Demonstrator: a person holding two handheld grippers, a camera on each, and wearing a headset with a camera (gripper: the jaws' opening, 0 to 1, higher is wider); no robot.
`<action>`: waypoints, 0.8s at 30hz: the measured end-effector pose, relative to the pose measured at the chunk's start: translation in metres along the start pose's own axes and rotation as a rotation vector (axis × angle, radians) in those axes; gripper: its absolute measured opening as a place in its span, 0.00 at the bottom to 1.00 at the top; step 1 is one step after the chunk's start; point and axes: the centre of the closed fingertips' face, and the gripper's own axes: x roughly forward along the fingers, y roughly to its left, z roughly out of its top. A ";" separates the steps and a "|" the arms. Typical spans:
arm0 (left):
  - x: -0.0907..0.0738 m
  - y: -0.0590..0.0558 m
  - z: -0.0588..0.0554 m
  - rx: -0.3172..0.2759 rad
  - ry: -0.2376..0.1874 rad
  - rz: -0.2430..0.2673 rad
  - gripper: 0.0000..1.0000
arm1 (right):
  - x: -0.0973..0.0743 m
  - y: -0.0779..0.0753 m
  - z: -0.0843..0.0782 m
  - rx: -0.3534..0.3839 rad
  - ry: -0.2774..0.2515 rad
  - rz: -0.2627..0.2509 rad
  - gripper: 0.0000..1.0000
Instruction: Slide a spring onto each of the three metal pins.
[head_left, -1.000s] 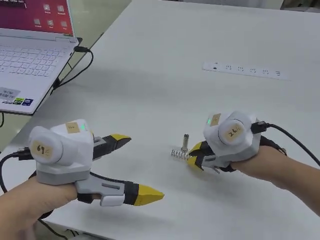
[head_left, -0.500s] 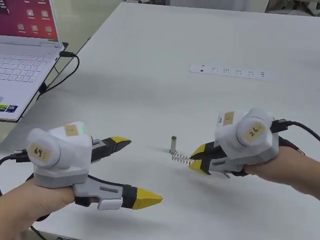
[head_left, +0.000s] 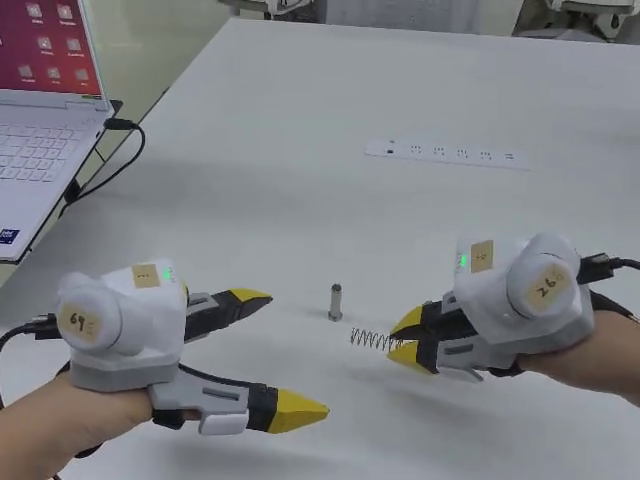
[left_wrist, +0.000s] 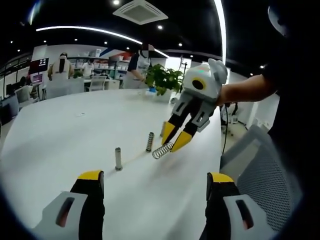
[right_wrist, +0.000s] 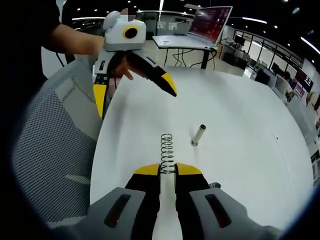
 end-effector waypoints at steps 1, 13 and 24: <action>0.002 -0.002 0.000 -0.001 0.002 -0.010 0.77 | -0.001 0.001 0.000 -0.005 0.002 0.004 0.08; 0.022 -0.014 0.006 0.040 0.008 -0.077 0.62 | -0.003 0.017 -0.003 -0.052 0.016 0.040 0.08; 0.039 -0.025 0.009 0.050 0.011 -0.135 0.38 | -0.009 0.022 0.001 -0.069 -0.003 0.045 0.08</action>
